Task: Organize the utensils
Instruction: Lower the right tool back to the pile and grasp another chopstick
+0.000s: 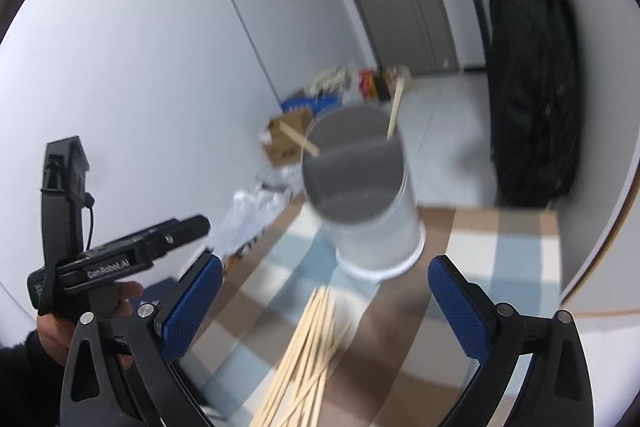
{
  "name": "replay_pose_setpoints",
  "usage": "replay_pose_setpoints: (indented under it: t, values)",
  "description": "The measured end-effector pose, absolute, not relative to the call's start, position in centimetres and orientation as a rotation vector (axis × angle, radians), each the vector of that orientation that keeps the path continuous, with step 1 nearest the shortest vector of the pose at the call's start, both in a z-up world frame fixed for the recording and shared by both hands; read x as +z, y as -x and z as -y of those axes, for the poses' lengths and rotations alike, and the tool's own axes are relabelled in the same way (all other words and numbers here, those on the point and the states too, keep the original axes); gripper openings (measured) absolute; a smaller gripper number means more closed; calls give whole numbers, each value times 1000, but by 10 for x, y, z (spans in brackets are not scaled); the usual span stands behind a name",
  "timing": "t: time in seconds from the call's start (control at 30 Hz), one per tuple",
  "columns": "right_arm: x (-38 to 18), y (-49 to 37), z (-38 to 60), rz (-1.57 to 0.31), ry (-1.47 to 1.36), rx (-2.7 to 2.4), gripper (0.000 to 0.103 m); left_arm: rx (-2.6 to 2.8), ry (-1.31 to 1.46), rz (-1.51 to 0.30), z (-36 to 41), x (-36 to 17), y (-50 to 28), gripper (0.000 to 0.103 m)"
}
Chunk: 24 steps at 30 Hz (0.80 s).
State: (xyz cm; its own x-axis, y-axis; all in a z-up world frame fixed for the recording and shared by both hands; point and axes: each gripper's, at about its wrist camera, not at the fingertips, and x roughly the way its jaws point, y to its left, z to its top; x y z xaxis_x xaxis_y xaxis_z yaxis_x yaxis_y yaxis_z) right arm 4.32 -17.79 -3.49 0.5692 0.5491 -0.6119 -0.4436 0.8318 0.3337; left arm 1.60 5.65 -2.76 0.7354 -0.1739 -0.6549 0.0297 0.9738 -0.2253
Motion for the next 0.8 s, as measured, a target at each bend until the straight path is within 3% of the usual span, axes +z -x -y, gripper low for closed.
replay_pose_setpoints:
  t: [0.23, 0.37, 0.63, 0.8]
  values:
    - [-86, -65, 164, -1035, -211, 604, 89, -95, 221, -762, -72, -39, -10, 83]
    - [-110, -76, 157, -1145, -241, 581, 71, -67, 185, -765, -76, -43, -7, 83]
    - [-140, -88, 135, -1259, -138, 505, 49, -62, 166, -792, -82, -48, -8, 83]
    - [-146, -95, 123, -1275, -84, 459, 45, -50, 158, -797, -86, -48, -7, 83]
